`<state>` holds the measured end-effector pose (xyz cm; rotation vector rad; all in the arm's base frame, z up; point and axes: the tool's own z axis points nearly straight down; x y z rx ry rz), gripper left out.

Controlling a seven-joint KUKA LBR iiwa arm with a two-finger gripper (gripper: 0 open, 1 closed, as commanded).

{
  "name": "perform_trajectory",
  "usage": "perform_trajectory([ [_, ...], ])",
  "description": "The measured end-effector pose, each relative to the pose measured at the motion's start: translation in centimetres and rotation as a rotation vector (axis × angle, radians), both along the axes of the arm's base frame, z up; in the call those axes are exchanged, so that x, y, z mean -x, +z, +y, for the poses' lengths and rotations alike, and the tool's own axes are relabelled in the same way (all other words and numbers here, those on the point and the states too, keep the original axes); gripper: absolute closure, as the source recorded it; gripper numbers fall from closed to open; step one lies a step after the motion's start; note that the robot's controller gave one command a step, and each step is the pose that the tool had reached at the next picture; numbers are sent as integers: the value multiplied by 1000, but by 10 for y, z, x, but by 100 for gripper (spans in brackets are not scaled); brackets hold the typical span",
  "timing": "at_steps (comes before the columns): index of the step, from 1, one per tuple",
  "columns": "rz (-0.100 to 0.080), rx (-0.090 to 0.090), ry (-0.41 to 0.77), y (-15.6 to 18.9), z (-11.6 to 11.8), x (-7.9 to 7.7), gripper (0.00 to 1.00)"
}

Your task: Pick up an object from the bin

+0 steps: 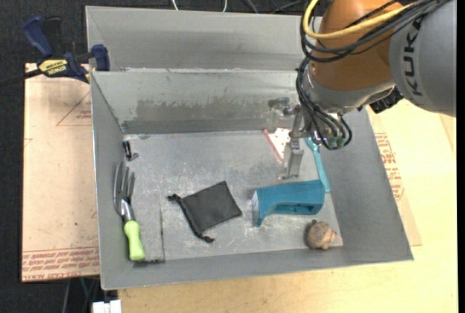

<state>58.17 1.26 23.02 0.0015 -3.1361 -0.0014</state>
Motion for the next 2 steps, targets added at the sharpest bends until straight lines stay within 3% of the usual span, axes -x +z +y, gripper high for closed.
perform_trajectory([
  [1,-7,0,0,4,0,-1,0],
  [2,-10,-2,-59,-31,-54,25,0],
])
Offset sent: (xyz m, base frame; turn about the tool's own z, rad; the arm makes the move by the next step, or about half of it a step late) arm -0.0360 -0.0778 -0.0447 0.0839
